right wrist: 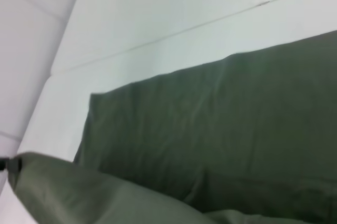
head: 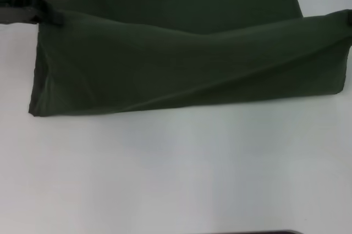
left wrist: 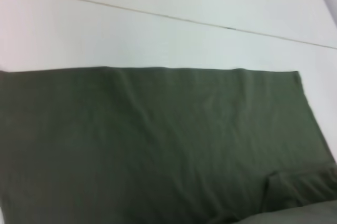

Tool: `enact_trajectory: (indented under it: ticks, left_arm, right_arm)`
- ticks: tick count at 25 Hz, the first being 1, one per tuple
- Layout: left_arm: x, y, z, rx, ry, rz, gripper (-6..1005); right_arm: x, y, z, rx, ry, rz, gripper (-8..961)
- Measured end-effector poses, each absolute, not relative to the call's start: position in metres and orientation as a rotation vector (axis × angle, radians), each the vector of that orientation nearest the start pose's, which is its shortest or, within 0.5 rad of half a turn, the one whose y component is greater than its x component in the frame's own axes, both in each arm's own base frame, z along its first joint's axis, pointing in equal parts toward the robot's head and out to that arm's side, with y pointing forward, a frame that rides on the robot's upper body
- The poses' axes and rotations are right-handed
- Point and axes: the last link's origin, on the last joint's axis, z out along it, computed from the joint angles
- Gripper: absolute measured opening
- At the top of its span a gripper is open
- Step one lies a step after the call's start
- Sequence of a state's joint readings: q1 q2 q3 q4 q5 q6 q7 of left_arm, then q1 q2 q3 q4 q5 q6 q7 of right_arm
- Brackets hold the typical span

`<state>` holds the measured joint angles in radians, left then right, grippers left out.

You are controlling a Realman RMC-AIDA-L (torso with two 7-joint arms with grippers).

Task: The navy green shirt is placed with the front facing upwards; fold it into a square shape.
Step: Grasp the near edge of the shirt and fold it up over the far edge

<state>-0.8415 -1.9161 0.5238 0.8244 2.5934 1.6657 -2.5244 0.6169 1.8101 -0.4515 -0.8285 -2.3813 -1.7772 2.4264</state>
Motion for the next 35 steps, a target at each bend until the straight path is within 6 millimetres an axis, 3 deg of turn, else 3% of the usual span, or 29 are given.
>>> enact_trajectory:
  ticks: [4, 8, 17, 30, 35]
  left_arm:
    - [-0.237, 0.411, 0.073, -2.265, -1.698, -0.147, 24]
    - [-0.240, 0.414, 0.065, -2.237, -1.697, -0.153, 23]
    - [-0.241, 0.426, 0.050, -2.141, -1.671, -0.218, 23]
    - [-0.231, 0.447, 0.060, -2.021, -1.657, -0.383, 24]
    - [-0.231, 0.453, 0.059, -1.993, -1.645, -0.396, 24]
  right_arm:
    - [0.308, 0.358, 0.137, -2.144, 1.796, 0.433, 37]
    - [0.314, 0.364, 0.132, -2.089, 1.790, 0.449, 37]
    - [0.304, 0.386, 0.116, -2.034, 1.722, 0.532, 37]
    - [0.292, 0.417, 0.108, -1.990, 1.564, 0.495, 36]
    - [0.284, 0.433, 0.095, -1.975, 1.462, 0.473, 36]
